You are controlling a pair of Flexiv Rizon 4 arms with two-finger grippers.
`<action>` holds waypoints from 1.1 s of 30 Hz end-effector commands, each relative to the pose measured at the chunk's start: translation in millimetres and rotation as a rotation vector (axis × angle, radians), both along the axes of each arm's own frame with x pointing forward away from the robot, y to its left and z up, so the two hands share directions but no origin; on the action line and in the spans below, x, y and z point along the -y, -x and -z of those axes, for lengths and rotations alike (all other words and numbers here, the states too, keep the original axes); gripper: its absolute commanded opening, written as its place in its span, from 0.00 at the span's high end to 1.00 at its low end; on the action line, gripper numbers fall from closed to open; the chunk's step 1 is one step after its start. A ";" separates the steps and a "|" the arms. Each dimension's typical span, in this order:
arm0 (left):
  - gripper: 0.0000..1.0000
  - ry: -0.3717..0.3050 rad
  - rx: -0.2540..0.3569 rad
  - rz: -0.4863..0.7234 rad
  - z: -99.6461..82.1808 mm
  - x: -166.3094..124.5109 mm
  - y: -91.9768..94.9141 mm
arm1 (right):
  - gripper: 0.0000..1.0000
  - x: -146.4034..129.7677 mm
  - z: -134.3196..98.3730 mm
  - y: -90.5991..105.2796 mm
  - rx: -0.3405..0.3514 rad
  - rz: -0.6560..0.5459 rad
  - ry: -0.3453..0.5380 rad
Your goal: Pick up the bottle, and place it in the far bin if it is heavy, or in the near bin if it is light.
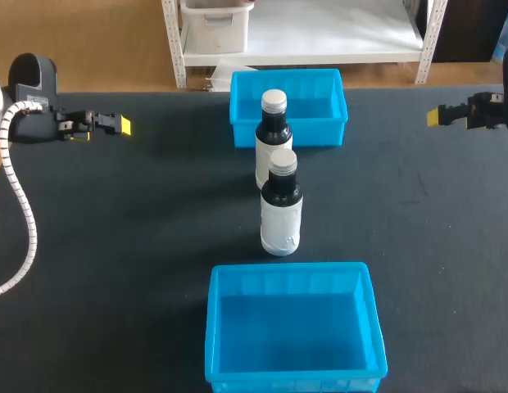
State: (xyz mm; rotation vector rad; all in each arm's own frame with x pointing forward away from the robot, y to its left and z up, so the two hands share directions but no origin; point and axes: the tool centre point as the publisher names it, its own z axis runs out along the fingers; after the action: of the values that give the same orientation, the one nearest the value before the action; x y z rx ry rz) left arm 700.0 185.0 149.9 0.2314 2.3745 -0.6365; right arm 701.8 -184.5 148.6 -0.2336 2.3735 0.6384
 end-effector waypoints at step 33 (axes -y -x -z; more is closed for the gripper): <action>0.00 0.000 0.000 0.000 0.0 0.0 0.0 | 0.00 20.6 -11.1 -1.4 0.138 -0.840 0.060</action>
State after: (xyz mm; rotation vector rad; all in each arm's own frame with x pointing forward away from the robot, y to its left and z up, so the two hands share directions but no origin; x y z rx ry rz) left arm 700.0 185.0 149.9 0.2314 2.3745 -0.6365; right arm 697.8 -199.1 158.6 -0.7424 2.2949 0.5377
